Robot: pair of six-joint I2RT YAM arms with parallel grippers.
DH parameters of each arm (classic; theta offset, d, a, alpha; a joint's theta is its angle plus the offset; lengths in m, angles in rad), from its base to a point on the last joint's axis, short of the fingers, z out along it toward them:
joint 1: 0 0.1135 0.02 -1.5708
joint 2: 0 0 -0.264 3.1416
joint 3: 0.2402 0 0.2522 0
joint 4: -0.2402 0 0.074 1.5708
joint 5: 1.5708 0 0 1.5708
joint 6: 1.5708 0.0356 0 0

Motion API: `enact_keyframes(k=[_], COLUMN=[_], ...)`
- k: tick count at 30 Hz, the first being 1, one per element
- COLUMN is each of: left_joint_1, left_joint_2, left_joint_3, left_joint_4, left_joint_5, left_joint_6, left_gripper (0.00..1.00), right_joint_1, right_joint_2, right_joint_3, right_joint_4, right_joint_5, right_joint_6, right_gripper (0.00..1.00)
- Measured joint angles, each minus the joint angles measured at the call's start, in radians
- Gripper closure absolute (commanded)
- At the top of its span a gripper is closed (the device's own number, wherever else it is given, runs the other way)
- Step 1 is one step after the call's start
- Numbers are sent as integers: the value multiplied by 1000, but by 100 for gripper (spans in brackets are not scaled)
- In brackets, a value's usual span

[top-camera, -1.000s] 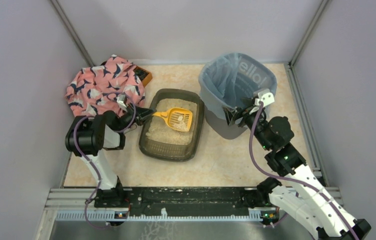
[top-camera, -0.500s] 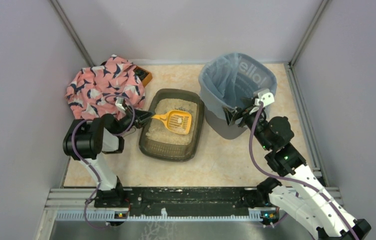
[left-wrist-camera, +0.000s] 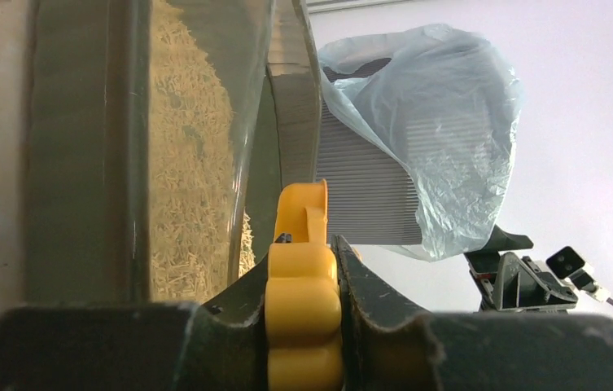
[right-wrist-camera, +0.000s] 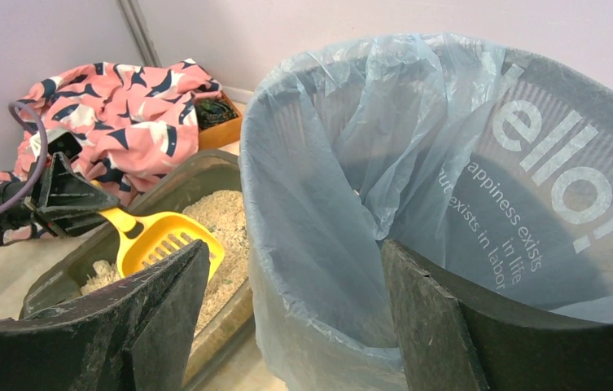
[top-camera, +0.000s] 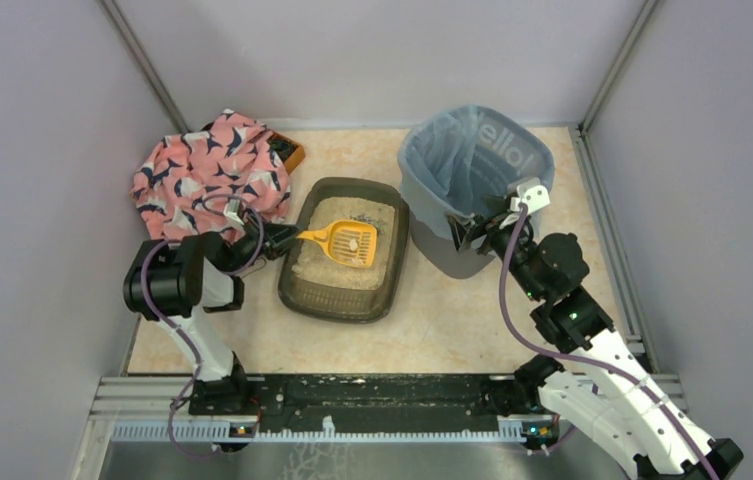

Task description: Clean the litter box

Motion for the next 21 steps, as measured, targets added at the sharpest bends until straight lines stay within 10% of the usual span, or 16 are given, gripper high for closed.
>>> enact_keyframes(k=[9,21], left_joint_1=[-3,-3], left_joint_2=[-106,-372], left_joint_3=[15,393], left_joint_4=[-114,-676], left_joint_5=[-7,-65], left_joint_6=[47,268], left_gripper=[100,100], right_joint_1=[0,0], right_joint_2=[0,-8], right_joint_3=[0,0], right_joint_4=[0,-8], right_joint_5=[-1,-3], right_joint_6=[0,0], right_gripper=[22,22])
